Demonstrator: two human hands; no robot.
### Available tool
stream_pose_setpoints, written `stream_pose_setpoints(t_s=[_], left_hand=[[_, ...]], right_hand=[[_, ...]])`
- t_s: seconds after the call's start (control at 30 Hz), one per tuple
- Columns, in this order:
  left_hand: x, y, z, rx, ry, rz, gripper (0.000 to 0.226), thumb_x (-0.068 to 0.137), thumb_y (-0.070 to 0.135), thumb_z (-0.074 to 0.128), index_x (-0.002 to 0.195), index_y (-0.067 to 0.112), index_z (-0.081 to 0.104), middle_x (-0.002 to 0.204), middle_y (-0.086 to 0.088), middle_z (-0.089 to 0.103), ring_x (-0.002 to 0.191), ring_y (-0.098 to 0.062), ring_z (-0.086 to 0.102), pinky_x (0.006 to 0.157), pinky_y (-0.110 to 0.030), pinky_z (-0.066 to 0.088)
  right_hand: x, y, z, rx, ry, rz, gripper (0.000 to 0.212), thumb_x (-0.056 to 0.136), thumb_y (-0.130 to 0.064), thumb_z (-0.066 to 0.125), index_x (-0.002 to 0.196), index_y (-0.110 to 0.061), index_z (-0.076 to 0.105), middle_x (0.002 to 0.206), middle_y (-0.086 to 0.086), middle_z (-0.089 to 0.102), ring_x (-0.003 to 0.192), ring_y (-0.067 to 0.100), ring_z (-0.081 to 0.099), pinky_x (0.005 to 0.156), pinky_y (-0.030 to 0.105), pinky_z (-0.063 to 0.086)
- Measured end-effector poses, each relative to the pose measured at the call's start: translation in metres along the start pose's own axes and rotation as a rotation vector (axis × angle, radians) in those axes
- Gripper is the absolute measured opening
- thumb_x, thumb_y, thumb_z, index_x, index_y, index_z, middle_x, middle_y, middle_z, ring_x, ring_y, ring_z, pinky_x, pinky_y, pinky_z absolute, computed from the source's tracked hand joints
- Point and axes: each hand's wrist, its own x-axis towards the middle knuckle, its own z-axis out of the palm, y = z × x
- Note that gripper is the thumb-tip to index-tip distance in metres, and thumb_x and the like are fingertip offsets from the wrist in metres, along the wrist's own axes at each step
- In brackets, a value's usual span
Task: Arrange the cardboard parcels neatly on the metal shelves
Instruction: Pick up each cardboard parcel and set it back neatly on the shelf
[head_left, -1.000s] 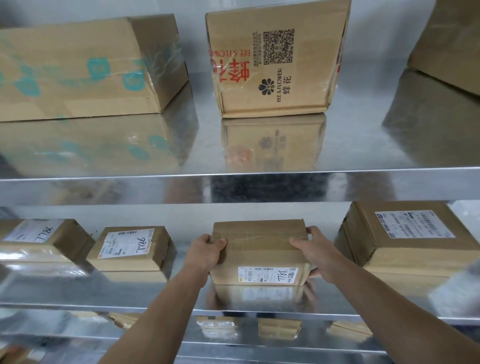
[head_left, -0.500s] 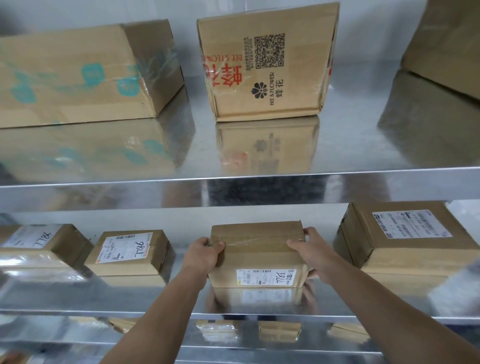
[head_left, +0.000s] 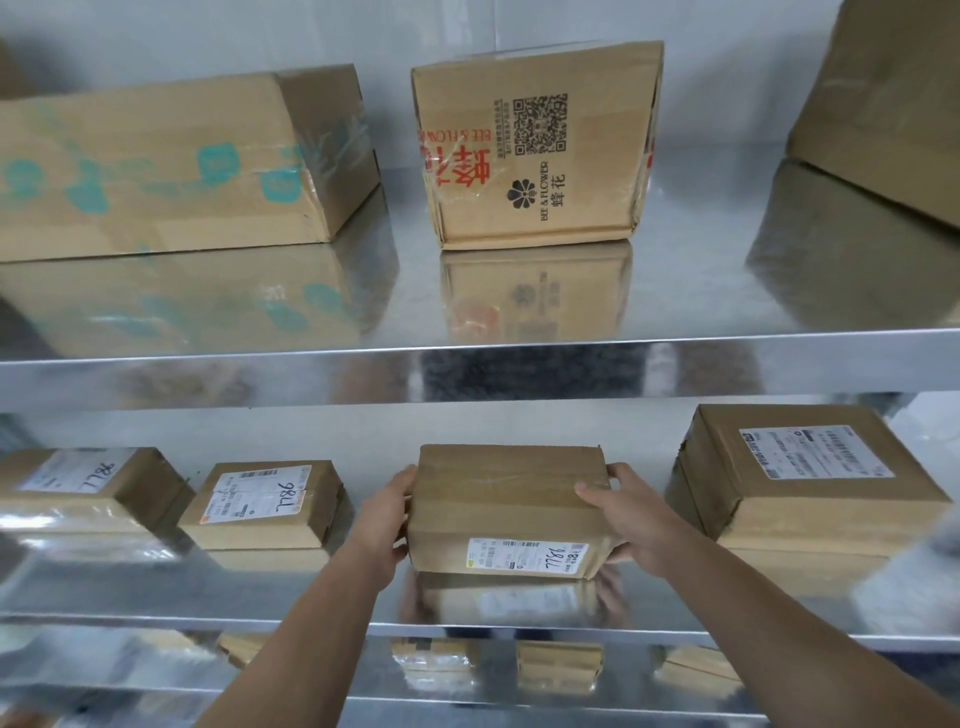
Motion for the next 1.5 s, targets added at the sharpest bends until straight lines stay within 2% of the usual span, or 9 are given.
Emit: stream_pose_setpoints(t_s=[0.13, 0.27, 0.43, 0.57, 0.7, 0.9, 1.07, 1.3, 1.5], left_hand=[[0.002, 0.002, -0.012, -0.079, 0.019, -0.030, 0.036, 0.101, 0.049, 0.053, 0.104, 0.014, 0.064, 0.089, -0.003, 0.063, 0.086, -0.022, 0.058, 0.076, -0.037, 0.048], [-0.001, 0.008, -0.025, -0.125, -0.063, -0.086, 0.044, 0.098, 0.048, 0.056, 0.119, 0.013, 0.070, 0.105, -0.009, 0.069, 0.097, -0.029, 0.064, 0.068, -0.037, 0.054], [-0.012, 0.021, -0.031, -0.099, -0.095, -0.039, 0.015, 0.097, 0.018, 0.053, 0.097, 0.008, 0.064, 0.076, -0.008, 0.064, 0.068, -0.023, 0.058, 0.055, -0.031, 0.051], [-0.018, 0.031, -0.035, -0.077, -0.107, 0.023, 0.017, 0.100, 0.015, 0.055, 0.106, 0.002, 0.064, 0.092, -0.012, 0.062, 0.074, -0.024, 0.061, 0.052, -0.030, 0.054], [-0.029, 0.040, -0.032, -0.005, -0.152, 0.123, 0.015, 0.101, 0.017, 0.056, 0.104, 0.009, 0.068, 0.078, -0.005, 0.068, 0.071, -0.021, 0.061, 0.063, -0.032, 0.052], [-0.042, 0.053, -0.025, 0.046, -0.199, 0.229, 0.020, 0.097, 0.016, 0.065, 0.115, 0.013, 0.071, 0.092, -0.007, 0.074, 0.072, -0.022, 0.066, 0.060, -0.030, 0.051], [-0.053, 0.061, -0.009, 0.123, -0.199, 0.298, 0.014, 0.094, 0.013, 0.070, 0.107, 0.015, 0.072, 0.083, -0.001, 0.073, 0.071, -0.019, 0.066, 0.069, -0.033, 0.050], [-0.055, 0.061, 0.009, 0.209, -0.183, 0.353, 0.018, 0.093, 0.017, 0.071, 0.110, 0.013, 0.071, 0.097, -0.007, 0.072, 0.083, -0.022, 0.067, 0.070, -0.035, 0.054], [-0.051, 0.060, 0.019, 0.229, -0.163, 0.356, 0.022, 0.092, 0.027, 0.071, 0.113, 0.023, 0.069, 0.108, -0.006, 0.074, 0.097, -0.023, 0.068, 0.088, -0.047, 0.056]], right_hand=[[-0.006, 0.002, 0.001, 0.128, -0.051, 0.019, 0.021, 0.102, -0.022, 0.063, 0.121, -0.023, 0.055, 0.117, 0.006, 0.068, 0.097, 0.034, 0.072, 0.078, 0.057, 0.062], [-0.008, 0.005, 0.003, 0.239, -0.111, 0.030, 0.020, 0.103, -0.018, 0.061, 0.123, -0.020, 0.057, 0.120, 0.007, 0.067, 0.101, 0.034, 0.071, 0.077, 0.057, 0.061], [-0.004, 0.013, 0.007, 0.325, -0.131, 0.066, 0.019, 0.105, -0.016, 0.057, 0.123, -0.014, 0.060, 0.120, 0.012, 0.069, 0.102, 0.033, 0.071, 0.077, 0.055, 0.060], [0.002, 0.017, 0.011, 0.265, -0.102, 0.044, 0.028, 0.102, -0.011, 0.061, 0.130, -0.012, 0.059, 0.120, 0.014, 0.071, 0.103, 0.030, 0.070, 0.087, 0.049, 0.060], [0.002, 0.016, 0.016, 0.178, -0.085, -0.003, 0.046, 0.097, -0.015, 0.070, 0.140, -0.024, 0.055, 0.124, 0.009, 0.069, 0.104, 0.028, 0.071, 0.092, 0.047, 0.059], [-0.008, 0.010, 0.028, 0.233, -0.143, -0.013, 0.032, 0.107, -0.008, 0.050, 0.135, -0.019, 0.059, 0.093, 0.003, 0.068, 0.058, 0.006, 0.068, 0.045, 0.014, 0.047], [-0.011, 0.008, 0.038, 0.204, -0.212, 0.005, 0.039, 0.110, -0.030, 0.047, 0.148, -0.030, 0.052, 0.124, 0.011, 0.068, 0.111, 0.025, 0.064, 0.097, 0.038, 0.050], [-0.019, -0.001, 0.034, 0.249, -0.221, 0.012, 0.029, 0.107, -0.040, 0.052, 0.132, -0.033, 0.065, 0.132, 0.003, 0.068, 0.127, 0.025, 0.058, 0.097, 0.063, 0.053], [-0.027, -0.029, 0.028, 0.273, -0.200, -0.064, 0.047, 0.103, -0.058, 0.046, 0.122, -0.022, 0.070, 0.124, 0.008, 0.069, 0.118, 0.026, 0.062, 0.089, 0.059, 0.055]])
